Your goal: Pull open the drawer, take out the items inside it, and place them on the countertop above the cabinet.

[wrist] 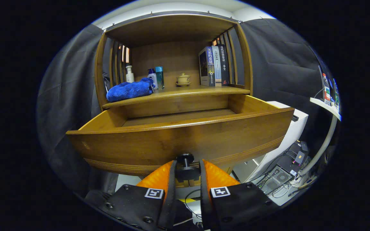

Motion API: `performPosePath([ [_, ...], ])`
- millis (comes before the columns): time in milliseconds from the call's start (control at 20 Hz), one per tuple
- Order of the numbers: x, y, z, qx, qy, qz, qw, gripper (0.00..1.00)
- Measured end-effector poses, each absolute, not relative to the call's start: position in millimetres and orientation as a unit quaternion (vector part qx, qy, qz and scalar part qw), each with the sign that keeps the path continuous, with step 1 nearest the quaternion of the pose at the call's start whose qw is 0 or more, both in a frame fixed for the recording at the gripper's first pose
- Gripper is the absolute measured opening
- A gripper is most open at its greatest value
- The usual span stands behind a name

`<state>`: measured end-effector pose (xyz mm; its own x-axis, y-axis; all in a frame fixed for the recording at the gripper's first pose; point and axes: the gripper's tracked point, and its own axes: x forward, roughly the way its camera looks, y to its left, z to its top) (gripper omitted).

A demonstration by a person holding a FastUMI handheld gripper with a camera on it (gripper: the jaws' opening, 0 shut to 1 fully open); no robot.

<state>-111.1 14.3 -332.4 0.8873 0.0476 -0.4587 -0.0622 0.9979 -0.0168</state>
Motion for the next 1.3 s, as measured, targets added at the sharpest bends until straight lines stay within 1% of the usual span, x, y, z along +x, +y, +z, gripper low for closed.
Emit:
performPosePath([
  [150,-111,14,-333,-0.018,0.237,0.025,0.971,0.48],
  [500,-110,16,-331,-0.030,0.237,0.019,0.971,0.52],
  [650,-118,11,-307,-0.037,0.226,0.010,0.973,0.81],
  [700,-107,12,-305,-0.036,0.220,0.009,0.975,0.90],
  [750,-110,13,-292,-0.032,0.214,0.009,0.976,1.00],
  [1000,-95,20,-232,-0.019,0.177,0.017,0.984,1.00],
  [1300,-53,39,-191,-0.011,0.161,0.041,0.986,1.00],
])
